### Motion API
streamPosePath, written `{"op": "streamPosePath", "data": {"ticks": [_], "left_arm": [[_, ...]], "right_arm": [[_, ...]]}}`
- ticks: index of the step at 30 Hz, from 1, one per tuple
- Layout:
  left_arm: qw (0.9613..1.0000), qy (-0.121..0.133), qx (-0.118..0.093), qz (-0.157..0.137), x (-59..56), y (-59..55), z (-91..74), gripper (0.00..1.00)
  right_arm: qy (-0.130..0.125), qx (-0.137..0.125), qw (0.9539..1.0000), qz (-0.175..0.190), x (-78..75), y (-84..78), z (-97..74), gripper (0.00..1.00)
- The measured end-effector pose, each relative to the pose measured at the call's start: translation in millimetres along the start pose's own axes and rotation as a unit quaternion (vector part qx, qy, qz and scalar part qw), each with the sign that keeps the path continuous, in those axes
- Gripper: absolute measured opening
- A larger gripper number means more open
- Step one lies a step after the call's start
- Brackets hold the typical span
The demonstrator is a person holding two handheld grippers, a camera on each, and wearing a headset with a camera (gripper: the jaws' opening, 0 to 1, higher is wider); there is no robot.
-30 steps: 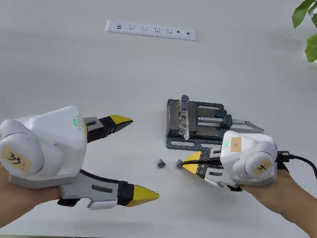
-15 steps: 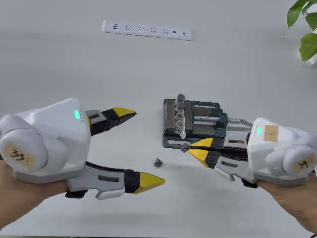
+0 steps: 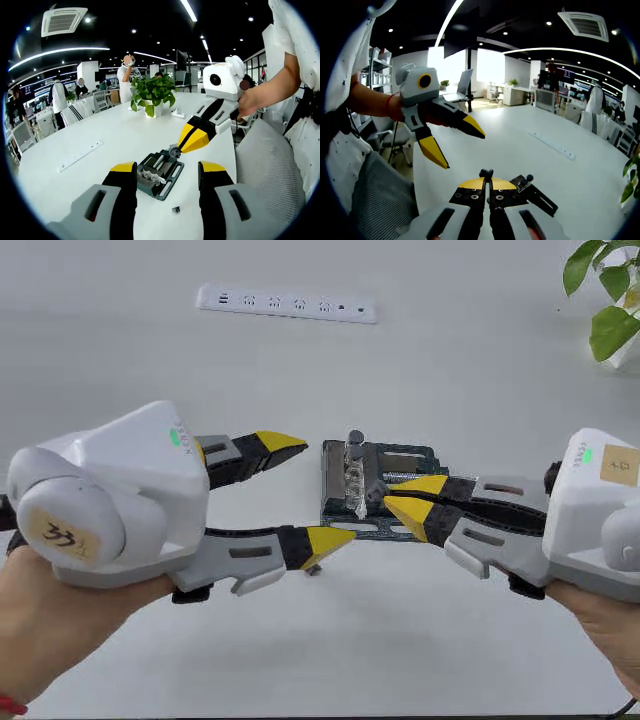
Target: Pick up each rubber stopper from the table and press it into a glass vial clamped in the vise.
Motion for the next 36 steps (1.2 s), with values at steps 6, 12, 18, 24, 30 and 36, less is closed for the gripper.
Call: {"op": "streamPosePath", "data": {"ticks": [6,12,18,24,30,36], "left_arm": [[0.9998,0.003,-0.012,0.013,-4.9,8.0,3.1,0.36],[0.9992,0.003,-0.013,0.037,-11.5,11.5,6.5,0.27],[0.9984,0.002,-0.018,0.053,-14.0,14.0,8.5,0.17],[0.9981,0.002,-0.021,0.059,-15.1,16.6,10.3,0.12],[0.998,0.002,-0.022,0.06,-14.0,17.7,10.0,0.08],[0.998,0.002,-0.02,0.06,-13.9,17.5,10.9,0.06]], "right_arm": [[-0.012,-0.007,0.9999,0.009,2.7,12.6,-2.3,0.0],[-0.018,-0.017,0.9994,0.025,2.9,17.4,-3.0,0.0],[-0.019,-0.023,0.9991,0.031,3.6,22.0,-3.8,0.0],[-0.019,-0.027,0.9989,0.033,4.0,26.4,-3.8,0.0],[-0.018,-0.028,0.9988,0.035,4.2,26.6,-3.1,0.0],[-0.017,-0.028,0.9988,0.036,4.3,26.4,-2.7,0.0]]}}
Point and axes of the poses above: the centre of the closed fingertips' face, and the gripper's own axes: z roughly forward along the fingers, x roughly to its left, y roughly out of its top, the point moved 8 cm from there along -z, roughly backward along the fingers, and after that the axes turned 12 degrees about -z, right-handed, at the moved point
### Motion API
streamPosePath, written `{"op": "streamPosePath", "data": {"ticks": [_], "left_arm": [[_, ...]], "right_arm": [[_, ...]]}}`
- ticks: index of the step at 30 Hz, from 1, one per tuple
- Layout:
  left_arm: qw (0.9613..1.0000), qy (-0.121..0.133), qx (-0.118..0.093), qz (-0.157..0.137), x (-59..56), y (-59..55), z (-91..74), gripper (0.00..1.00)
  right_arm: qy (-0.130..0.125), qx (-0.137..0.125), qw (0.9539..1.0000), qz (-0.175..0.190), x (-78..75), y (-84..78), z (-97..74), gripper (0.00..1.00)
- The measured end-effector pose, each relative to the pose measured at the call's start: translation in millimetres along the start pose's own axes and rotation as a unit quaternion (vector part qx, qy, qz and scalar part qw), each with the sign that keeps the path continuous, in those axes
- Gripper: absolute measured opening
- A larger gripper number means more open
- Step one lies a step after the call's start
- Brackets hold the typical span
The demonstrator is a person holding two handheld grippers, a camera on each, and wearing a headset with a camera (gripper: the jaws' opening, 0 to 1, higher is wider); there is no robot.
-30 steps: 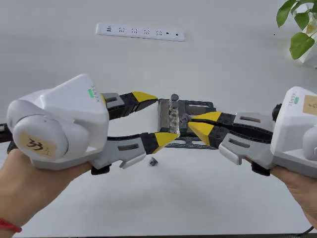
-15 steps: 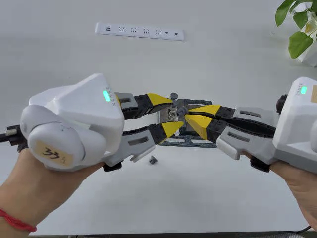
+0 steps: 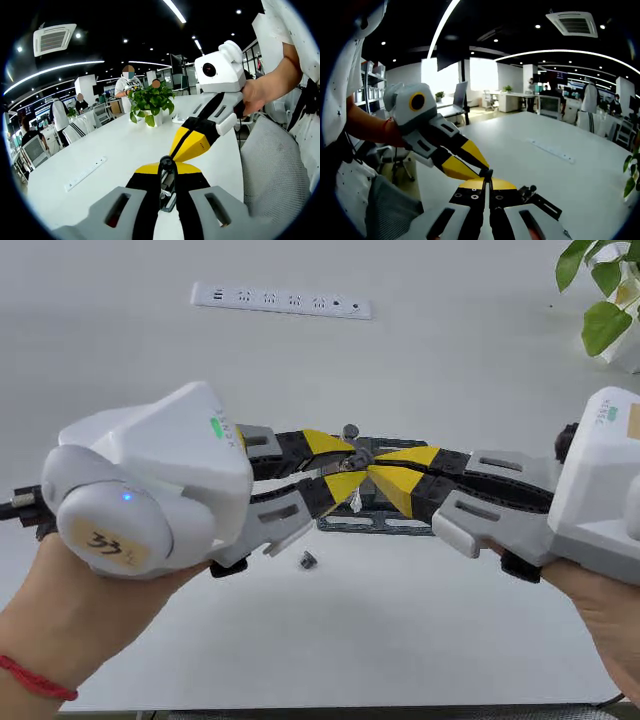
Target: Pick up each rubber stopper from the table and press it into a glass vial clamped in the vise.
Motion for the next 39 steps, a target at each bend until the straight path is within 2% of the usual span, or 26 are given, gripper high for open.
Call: {"op": "streamPosePath", "data": {"ticks": [23,39], "left_arm": [[1.0,0.0,0.0,0.0,0.5,0.0,-0.1,0.05],[0.9995,-0.011,-0.004,-0.031,1.6,0.3,-3.1,0.04]], "right_arm": [[-0.001,0.001,1.0,-0.001,-1.1,1.3,-3.0,0.0],[0.004,0.001,0.9996,0.028,-1.4,2.3,-4.4,0.0]]}}
Point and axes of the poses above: the centre of the closed fingertips' face, and the gripper's own axes: z roughly forward along the fingers, x roughly to its left, y roughly out of its top, the point moved 8 cm from there along -z, roughly backward along the fingers, and after that the axes turned 12 degrees about -z, right-handed, at the moved point
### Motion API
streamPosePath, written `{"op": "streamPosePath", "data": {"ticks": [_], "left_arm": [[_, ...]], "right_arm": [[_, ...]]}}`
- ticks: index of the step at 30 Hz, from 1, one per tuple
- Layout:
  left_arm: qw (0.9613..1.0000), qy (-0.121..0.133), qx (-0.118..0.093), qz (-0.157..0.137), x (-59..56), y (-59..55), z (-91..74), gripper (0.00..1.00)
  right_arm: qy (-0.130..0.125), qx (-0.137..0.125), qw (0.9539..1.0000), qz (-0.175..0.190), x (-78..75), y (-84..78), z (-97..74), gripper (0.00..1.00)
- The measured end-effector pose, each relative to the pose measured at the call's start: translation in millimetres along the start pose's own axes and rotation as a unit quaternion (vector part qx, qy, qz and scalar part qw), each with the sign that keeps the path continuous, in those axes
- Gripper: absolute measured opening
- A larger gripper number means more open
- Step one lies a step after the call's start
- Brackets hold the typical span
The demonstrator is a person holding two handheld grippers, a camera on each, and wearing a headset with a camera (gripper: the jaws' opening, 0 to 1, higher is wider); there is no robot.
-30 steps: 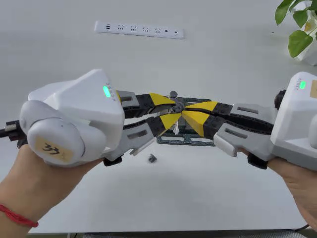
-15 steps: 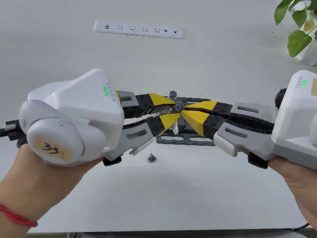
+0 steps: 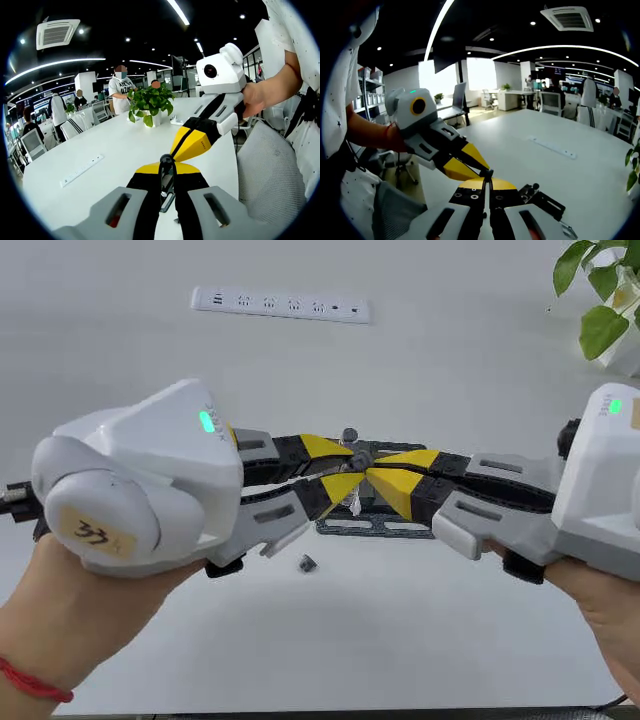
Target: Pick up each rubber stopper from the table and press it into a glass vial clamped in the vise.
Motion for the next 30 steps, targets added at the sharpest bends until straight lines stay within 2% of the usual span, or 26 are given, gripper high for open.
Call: {"op": "streamPosePath", "data": {"ticks": [2,13,16,19,21,26,27,30], "left_arm": [[0.9999,-0.004,0.001,-0.01,0.6,-0.1,-0.3,0.04],[0.9999,-0.011,0.003,-0.003,-1.9,-0.8,-0.4,0.04],[0.9999,-0.012,0.003,-0.003,-2.0,-0.3,-1.6,0.04],[0.9998,-0.015,-0.002,-0.011,0.3,1.1,-5.0,0.04],[0.9996,-0.019,-0.008,-0.02,2.3,2.5,-7.4,0.04],[0.998,-0.042,-0.02,-0.043,4.0,6.9,-12.0,0.04],[0.9973,-0.049,-0.024,-0.05,3.9,8.4,-13.0,0.04],[0.9954,-0.068,-0.028,-0.061,4.1,10.5,-15.8,0.04]], "right_arm": [[0.005,-0.001,1.0,0.004,0.0,0.3,-0.7,0.0],[0.015,0.002,0.9999,0.001,0.4,-0.6,-1.2,0.0],[0.018,0.001,0.9998,-0.001,-0.2,1.0,-3.3,0.03],[0.025,-0.017,0.9993,0.022,-3.9,6.2,-9.8,0.05],[0.028,-0.027,0.999,0.021,-8.1,9.2,-15.6,0.05],[0.057,-0.042,0.9972,0.024,-13.1,15.1,-23.7,0.1],[0.075,-0.048,0.9957,0.026,-10.6,18.7,-25.4,0.11],[0.098,-0.055,0.9935,0.016,-8.4,25.1,-28.4,0.14]]}}
Point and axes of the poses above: the centre of the closed fingertips' face, and the gripper's own axes: z roughly forward along the fingers, x roughly to its left, y roughly out of its top, the point moved 8 cm from there along -z, roughly backward along the fingers, and after that the axes turned 12 degrees about -z, right-handed, at the moved point
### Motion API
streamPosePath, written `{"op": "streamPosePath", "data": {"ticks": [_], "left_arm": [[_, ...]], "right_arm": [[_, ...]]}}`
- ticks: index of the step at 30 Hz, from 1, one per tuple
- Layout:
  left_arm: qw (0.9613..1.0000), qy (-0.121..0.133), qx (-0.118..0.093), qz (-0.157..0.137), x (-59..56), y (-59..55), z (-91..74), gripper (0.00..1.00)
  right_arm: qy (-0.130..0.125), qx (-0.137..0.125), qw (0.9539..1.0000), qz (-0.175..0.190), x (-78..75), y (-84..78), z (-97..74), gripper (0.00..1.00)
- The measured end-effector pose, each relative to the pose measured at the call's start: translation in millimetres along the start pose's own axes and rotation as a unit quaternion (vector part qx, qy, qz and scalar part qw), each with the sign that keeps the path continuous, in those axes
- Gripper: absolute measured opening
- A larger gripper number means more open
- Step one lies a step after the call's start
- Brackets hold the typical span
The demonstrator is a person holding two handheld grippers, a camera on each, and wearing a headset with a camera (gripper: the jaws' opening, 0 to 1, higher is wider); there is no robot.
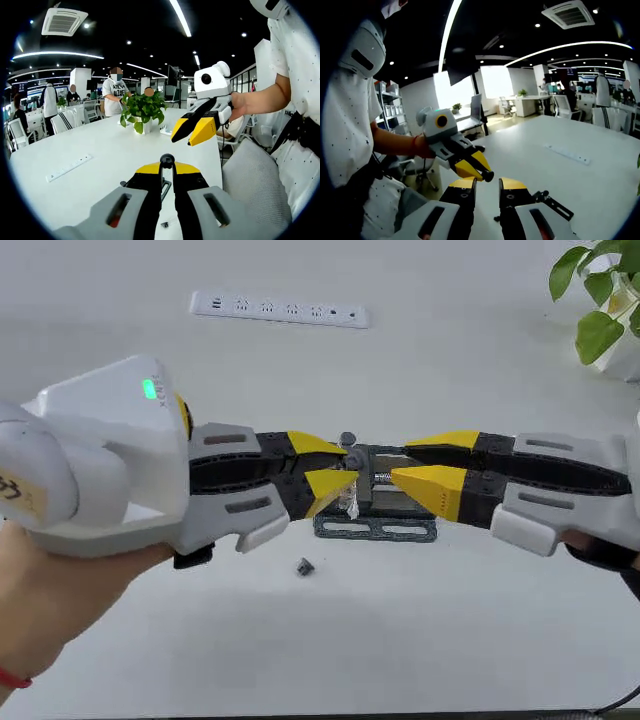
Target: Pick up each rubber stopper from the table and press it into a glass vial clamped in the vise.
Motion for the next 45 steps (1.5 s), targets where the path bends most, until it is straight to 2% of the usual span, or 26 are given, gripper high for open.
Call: {"op": "streamPosePath", "data": {"ticks": [4,9,13,16,20,23,26,36,45], "left_arm": [[0.9995,-0.028,-0.005,-0.015,-2.8,3.8,-3.0,0.04],[0.9979,-0.062,-0.008,-0.016,-9.6,10.7,-6.0,0.04],[0.9954,-0.09,-0.019,-0.026,-15.7,19.8,-9.7,0.04],[0.9927,-0.109,-0.035,-0.038,-18.9,28.6,-13.9,0.04],[0.9887,-0.134,-0.047,-0.048,-24.1,37.0,-19.0,0.04],[0.9866,-0.145,-0.053,-0.053,-26.8,42.2,-21.7,0.03],[0.9835,-0.159,-0.063,-0.06,-30.2,47.9,-23.7,0.03],[0.9791,-0.181,-0.07,-0.061,-36.5,54.7,-22.9,0.03],[0.978,-0.186,-0.069,-0.064,-37.9,54.7,-23.1,0.03]], "right_arm": [[0.025,-0.01,0.9995,-0.016,3.7,9.6,-1.0,0.15],[0.053,-0.023,0.9979,-0.028,4.0,15.9,-3.3,0.15],[0.075,-0.02,0.9961,-0.043,6.9,20.0,-3.5,0.15],[0.104,-0.034,0.9932,-0.04,13.8,27.2,-3.6,0.16],[0.115,-0.05,0.9915,-0.037,15.2,33.9,-7.0,0.16],[0.123,-0.075,0.9893,-0.027,17.2,42.4,-9.1,0.15],[0.133,-0.087,0.9869,-0.03,19.2,48.7,-11.3,0.14],[0.151,-0.093,0.9829,-0.047,22.3,53.7,-11.7,0.12],[0.151,-0.097,0.9825,-0.048,22.9,53.5,-12.3,0.08]]}}
Point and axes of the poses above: the centre of the closed fingertips' face, and the gripper's own axes: z roughly forward along the fingers, x roughly to its left, y roughly out of its top, the point moved 8 cm from there along -z, roughly backward along the fingers, and after that the axes turned 12 degrees about -z, right-handed, at the moved point
